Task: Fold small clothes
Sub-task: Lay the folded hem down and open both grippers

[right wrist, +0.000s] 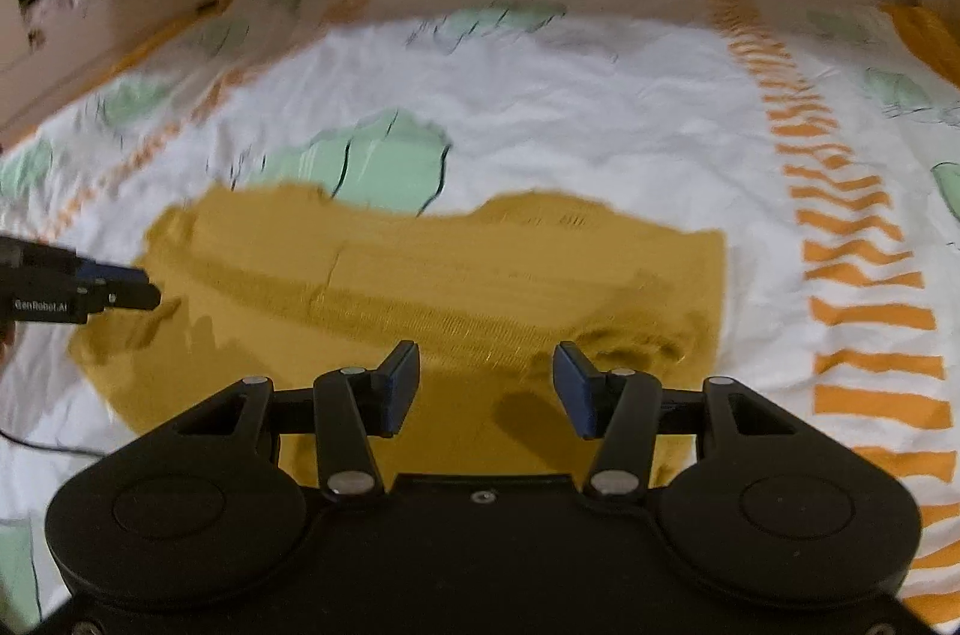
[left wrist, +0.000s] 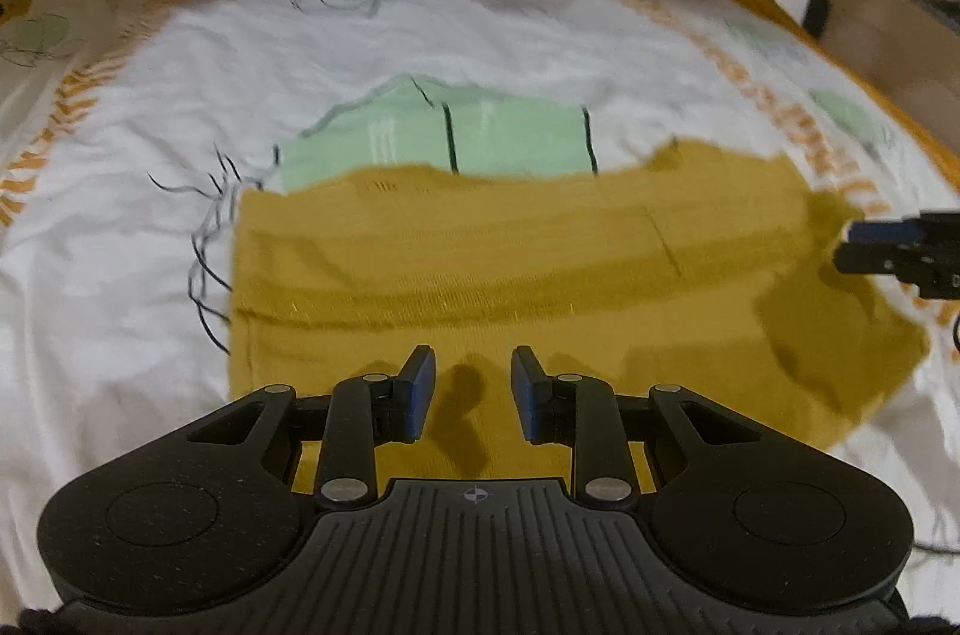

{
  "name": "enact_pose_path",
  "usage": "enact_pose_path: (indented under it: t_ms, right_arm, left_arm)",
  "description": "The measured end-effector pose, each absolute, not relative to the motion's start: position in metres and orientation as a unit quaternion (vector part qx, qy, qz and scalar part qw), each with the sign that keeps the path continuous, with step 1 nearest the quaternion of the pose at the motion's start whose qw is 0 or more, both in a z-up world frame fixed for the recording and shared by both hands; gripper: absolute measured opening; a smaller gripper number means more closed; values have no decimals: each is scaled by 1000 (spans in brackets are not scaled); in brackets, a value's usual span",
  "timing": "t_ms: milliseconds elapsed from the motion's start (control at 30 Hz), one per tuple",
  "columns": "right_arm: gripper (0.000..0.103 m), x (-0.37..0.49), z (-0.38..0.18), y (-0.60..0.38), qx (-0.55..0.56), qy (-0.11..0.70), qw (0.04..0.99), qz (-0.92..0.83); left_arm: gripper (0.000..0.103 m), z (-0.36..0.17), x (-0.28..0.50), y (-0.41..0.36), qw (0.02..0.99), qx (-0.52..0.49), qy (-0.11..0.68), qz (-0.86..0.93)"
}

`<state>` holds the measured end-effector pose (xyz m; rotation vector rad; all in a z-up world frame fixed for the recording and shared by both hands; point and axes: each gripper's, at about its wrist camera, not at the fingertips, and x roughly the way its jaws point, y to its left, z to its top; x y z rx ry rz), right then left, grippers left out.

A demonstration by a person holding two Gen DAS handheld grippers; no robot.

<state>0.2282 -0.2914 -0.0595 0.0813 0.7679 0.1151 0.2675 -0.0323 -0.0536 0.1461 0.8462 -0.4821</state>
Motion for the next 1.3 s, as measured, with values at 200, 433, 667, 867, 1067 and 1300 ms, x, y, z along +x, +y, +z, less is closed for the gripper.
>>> enact_pose_path:
  t_ms: [200,433,667,867,1067,1300]
  right_arm:
    - [58,229,-73,-284,3,396,918,37]
    - [58,233,-85,-280,-19,398,917,22]
    - [59,240,-87,-279,-16,387,922,11]
    - [61,251,-88,-281,-13,384,923,-1]
    - [63,265,-93,-287,15,381,925,-15]
    - [63,279,-94,-291,35,380,924,-29]
  left_arm:
    - [27,-69,277,-34,873,60,426,-230]
    - [27,-75,301,-34,879,29,426,-212]
    - [27,-74,311,-31,881,9,429,-198]
    - [27,-73,320,-30,882,-1,431,-190]
    - [27,-76,326,-28,883,-15,434,-179]
    - [27,-77,339,-30,882,-21,436,-174]
